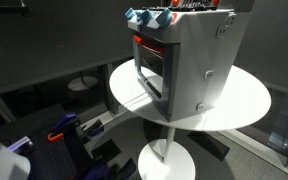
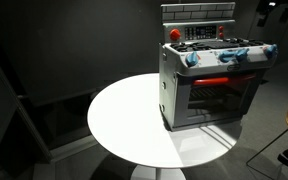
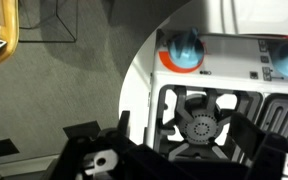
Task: Push the top orange button at the right side of the stove button display
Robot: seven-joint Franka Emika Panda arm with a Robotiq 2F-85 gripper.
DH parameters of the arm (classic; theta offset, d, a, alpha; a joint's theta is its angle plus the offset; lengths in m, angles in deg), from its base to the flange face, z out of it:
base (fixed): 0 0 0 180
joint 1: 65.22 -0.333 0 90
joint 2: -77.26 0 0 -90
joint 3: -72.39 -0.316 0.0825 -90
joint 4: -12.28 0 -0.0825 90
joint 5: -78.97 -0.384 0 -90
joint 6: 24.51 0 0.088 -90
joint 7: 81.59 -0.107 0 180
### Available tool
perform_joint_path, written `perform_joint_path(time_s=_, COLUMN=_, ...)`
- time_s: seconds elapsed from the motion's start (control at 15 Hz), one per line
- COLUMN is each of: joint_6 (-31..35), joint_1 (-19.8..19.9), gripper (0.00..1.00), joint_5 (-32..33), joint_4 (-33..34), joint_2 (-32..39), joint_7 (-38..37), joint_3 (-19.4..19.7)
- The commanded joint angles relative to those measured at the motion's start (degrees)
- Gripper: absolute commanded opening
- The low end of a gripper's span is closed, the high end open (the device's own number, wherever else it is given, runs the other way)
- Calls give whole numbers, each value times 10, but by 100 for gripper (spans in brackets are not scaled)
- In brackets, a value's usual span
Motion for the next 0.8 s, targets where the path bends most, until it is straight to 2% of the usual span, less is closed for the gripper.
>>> perform_joint_path(time_s=0.0, joint_6=-55, joint_1=0, gripper=100, joint_5=-8, joint_4=1, joint_2=-15, joint_7=15, joint_3=4)
perform_joint_path(time_s=0.2, joint_6=-74, joint_1=1, gripper=100, joint_5=-3, joint_4=2, joint_2=-12, joint_7=15, joint_3=4)
perform_joint_path(time_s=0.33, joint_6=-75, joint_1=-1, gripper=100, joint_5=-18, joint_4=4, joint_2=-3, joint_7=32, joint_3=9)
perform_joint_path(time_s=0.4, joint_6=-63, joint_1=0, gripper=100, joint_5=-2, joint_4=0, joint_2=-5, joint_7=7, joint_3=1)
perform_joint_path(time_s=0.73, joint_6=-63, joint_1=0, gripper=100, joint_5=-5, joint_4=-1, joint_2=-2, joint_7=17, joint_3=4)
